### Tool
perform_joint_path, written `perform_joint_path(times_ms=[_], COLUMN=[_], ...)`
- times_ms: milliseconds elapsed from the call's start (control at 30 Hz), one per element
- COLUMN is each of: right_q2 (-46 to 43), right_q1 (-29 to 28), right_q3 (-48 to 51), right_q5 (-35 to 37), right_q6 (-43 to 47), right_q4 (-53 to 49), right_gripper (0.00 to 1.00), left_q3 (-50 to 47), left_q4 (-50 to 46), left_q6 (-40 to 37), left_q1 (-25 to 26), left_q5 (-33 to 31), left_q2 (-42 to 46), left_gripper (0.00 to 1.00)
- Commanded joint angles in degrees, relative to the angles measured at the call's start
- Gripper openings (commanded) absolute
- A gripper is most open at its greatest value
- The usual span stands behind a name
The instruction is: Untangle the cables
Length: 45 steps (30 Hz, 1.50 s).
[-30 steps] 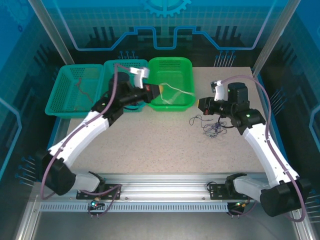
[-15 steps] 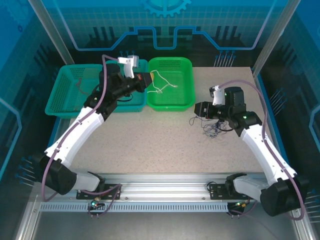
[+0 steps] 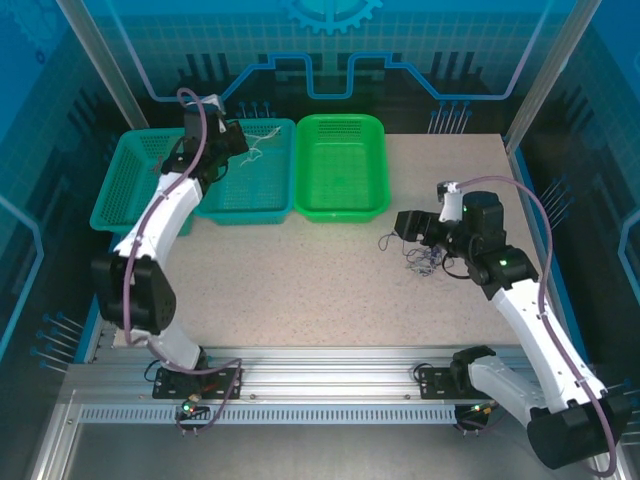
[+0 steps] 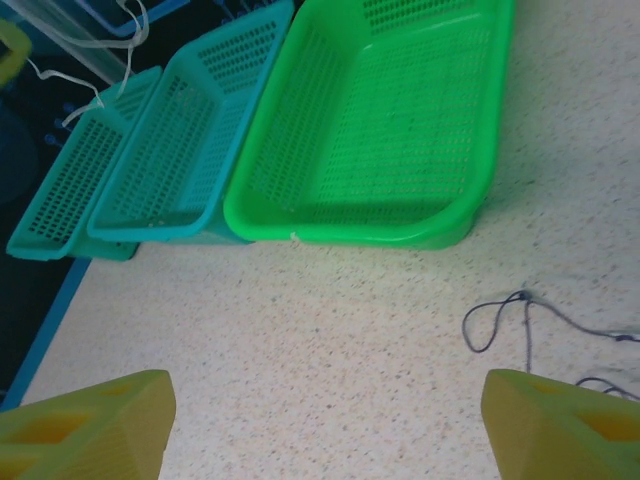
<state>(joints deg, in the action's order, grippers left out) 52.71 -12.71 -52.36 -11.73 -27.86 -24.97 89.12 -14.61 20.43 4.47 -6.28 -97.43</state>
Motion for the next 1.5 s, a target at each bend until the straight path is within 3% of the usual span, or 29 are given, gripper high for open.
perform_joint_path(times_ms=[0,100,200,400,633,733,1000,1067,1133,1200,1233,1300,1467], right_q2=[-1.93,-2.37,-1.97,2.27,15.41,22.66,36.96,40.57,43.49,43.84,43.18,40.82,32.83], right_q1=[-0.09,0.75,2.49,7.18,13.22,13.92,13.94,13.92,13.64,13.22,13.08,13.03,12.29], right_q3=[0.84,0.70,0.68,1.57,4.66,3.84,0.07,-1.55,-3.27,-4.59,-4.90,-5.07,-6.72], right_q5=[5.48,9.31,11.15,11.79,7.52,4.06,0.92,0.52,1.15,1.34,0.74,0.07,-2.05], right_q6=[-0.68,-1.84,-2.52,-4.16,-6.42,-5.79,-2.83,-2.64,-2.53,-2.49,-2.64,-3.82,-5.81], right_q4=[-2.51,-4.98,-7.32,-11.08,-10.27,-7.26,-3.00,-2.88,-3.28,-4.02,-4.16,-4.84,-9.90], right_gripper=[0.84,0.85,0.85,0.85,0.84,0.83,0.80,0.70,0.37,0.14,0.08,0.00,0.00], left_q3=[5.48,9.09,10.30,7.34,-2.49,-6.71,-17.11,-18.11,-18.80,-19.94,-20.74,-22.27,-24.97], left_q4=[-3.94,-5.39,-5.02,-3.19,1.60,1.60,3.76,3.00,2.89,4.71,6.09,8.29,12.39], left_q6=[-0.92,-1.27,-0.39,2.95,-2.20,-5.24,-5.04,-6.38,-7.09,-6.09,-5.43,-4.04,-0.16], left_q1=[-1.81,-1.92,-1.79,0.51,12.51,18.60,28.30,30.75,33.18,35.07,35.83,36.89,37.51], left_q5=[-1.55,-0.33,2.79,13.42,26.27,28.52,30.03,29.77,29.27,28.87,28.96,28.47,27.74], left_q2=[-4.36,-6.23,-4.92,2.56,13.71,17.15,19.87,19.00,17.73,16.66,16.12,15.07,12.54], left_gripper=[0.09,0.36,0.45,0.47,0.49,0.50,0.50,0.51,0.50,0.50,0.50,0.51,0.55])
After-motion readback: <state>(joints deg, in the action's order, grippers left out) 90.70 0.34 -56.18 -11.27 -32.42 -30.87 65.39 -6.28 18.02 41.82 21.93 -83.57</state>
